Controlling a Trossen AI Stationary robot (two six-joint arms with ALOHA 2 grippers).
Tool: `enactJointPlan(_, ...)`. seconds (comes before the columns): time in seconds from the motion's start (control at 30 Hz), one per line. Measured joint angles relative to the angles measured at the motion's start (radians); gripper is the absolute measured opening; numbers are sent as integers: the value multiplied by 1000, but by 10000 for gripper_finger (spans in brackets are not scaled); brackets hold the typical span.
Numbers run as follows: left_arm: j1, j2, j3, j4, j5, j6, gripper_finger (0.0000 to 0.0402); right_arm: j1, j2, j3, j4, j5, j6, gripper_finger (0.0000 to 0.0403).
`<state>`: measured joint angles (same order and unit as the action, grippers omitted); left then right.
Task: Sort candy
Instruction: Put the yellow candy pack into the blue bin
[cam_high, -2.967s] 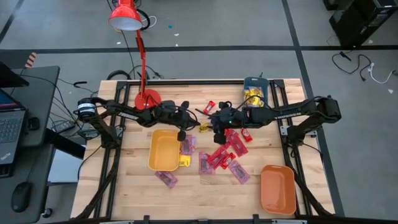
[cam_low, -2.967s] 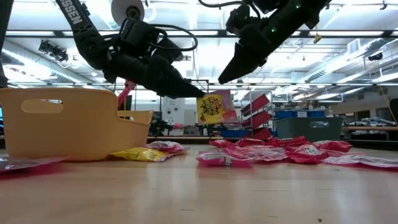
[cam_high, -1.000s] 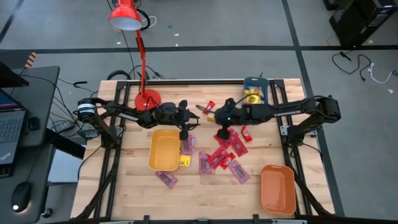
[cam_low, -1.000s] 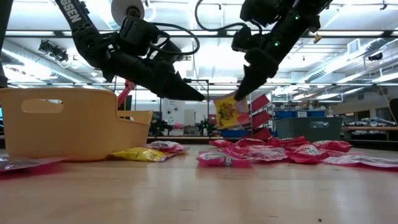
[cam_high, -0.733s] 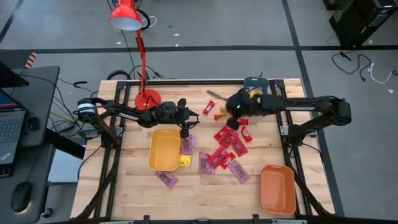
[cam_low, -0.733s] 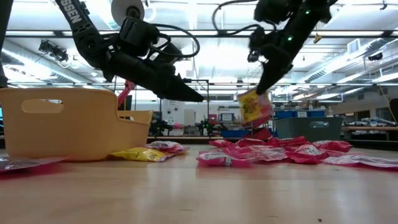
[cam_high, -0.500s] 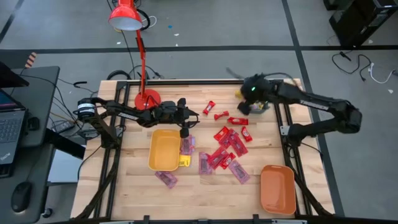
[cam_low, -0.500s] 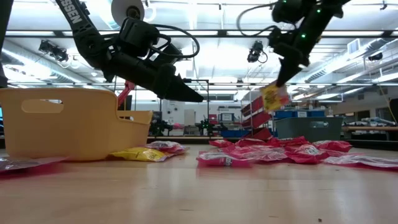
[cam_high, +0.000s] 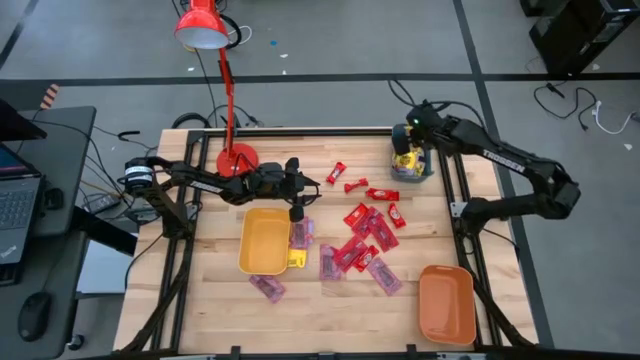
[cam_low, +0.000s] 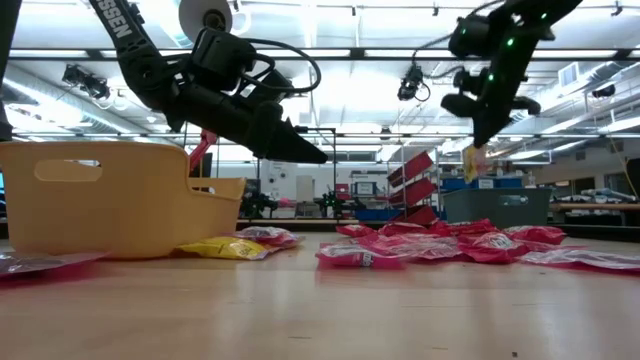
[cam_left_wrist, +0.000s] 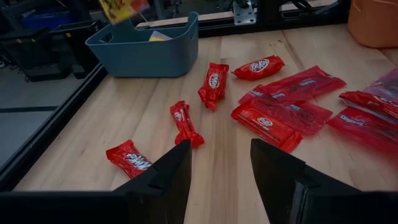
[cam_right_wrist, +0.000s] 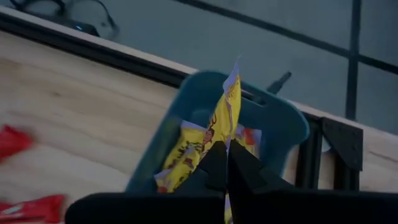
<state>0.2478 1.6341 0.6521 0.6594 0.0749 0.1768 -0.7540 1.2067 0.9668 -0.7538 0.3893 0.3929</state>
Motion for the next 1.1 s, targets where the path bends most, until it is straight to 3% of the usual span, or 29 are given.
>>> enactJointPlan(0.47, 0, 0, 0, -4, 0, -32, 168, -16, 212, 0, 107, -20, -29, 0)
enactJointPlan(0.93, 0, 0, 0, -9, 0, -51, 168, -16, 231, 0, 37, 38, -4, 38)
enactJointPlan(1.1, 0, 0, 0, -11, 0, -52, 168, 10, 183, 0, 41, 41, -29, 39)
